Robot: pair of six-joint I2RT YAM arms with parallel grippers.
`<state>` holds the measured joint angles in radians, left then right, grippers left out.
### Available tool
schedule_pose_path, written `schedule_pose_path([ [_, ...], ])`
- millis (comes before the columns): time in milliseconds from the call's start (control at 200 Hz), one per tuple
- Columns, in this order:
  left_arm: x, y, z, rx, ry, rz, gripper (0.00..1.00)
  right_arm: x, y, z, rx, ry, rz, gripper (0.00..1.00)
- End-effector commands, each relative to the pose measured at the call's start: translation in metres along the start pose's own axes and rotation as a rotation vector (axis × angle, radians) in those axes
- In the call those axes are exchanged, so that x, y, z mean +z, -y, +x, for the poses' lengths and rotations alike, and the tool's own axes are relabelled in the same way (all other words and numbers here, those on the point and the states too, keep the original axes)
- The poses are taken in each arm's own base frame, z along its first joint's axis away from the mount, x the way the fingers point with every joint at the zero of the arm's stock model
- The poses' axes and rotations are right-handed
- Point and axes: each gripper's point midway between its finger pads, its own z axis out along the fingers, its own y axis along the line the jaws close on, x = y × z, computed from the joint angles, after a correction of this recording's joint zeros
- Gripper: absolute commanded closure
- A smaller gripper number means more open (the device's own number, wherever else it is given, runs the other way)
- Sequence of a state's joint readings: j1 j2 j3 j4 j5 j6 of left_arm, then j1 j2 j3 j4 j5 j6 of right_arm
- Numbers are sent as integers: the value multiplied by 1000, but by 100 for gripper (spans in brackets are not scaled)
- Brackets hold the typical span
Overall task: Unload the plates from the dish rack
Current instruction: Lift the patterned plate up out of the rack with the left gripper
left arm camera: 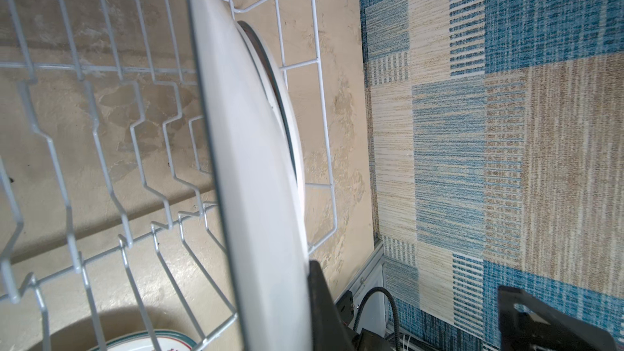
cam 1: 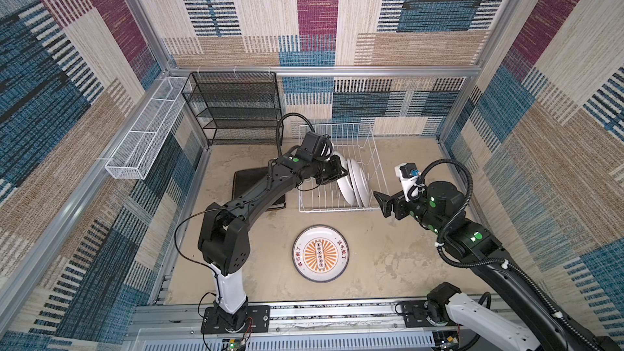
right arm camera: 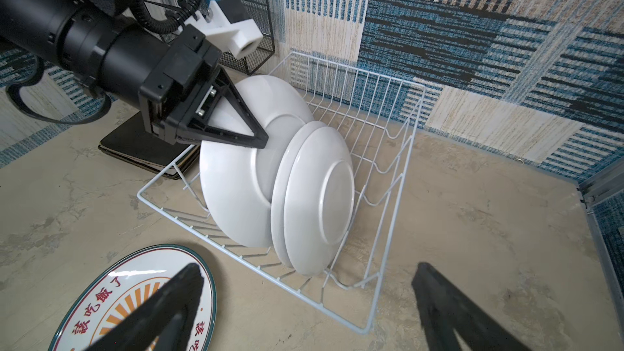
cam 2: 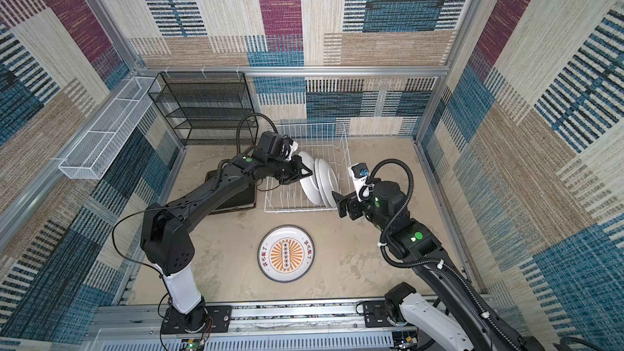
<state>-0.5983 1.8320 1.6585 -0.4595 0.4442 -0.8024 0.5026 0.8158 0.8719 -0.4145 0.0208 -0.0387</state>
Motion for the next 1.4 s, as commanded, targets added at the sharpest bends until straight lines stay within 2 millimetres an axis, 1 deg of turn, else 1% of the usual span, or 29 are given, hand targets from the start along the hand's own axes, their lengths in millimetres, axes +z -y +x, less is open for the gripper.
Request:
schedule_pose_path([
  [0, -11, 10, -2, 50, 27, 21, 100, -5, -3, -8, 41, 35, -16, 1],
  [220, -25, 5, 2, 73, 49, 1, 100, -7, -11, -13, 74, 60, -64, 1],
  [361, -34, 11, 3, 88, 68, 14, 100, -5, -16, -15, 86, 61, -95, 1],
  [621, -62, 21, 1, 118, 126, 18, 100, -5, -21, -23, 93, 77, -128, 1],
  [711, -71, 22, 2, 127, 140, 7, 100, -3, -24, -27, 98, 85, -145, 1],
  [831, -92, 27, 3, 173, 152, -25, 100, -2, -31, -34, 111, 105, -188, 1],
  [972, -122, 34, 0, 239, 218, -59, 100, -2, -34, -39, 156, 120, -209, 1],
  [1057, -140, 42, 0, 316, 253, -59, 100, -3, -36, -44, 199, 133, -227, 1],
  [1122, -156, 46, 0, 388, 305, -76, 100, -2, -33, -49, 262, 131, -215, 1],
  [1247, -186, 50, 2, 536, 401, -98, 100, -2, -40, -63, 334, 122, -266, 1],
  [1397, -209, 51, 9, 674, 439, -135, 100, -1, -36, -82, 385, 118, -263, 1],
])
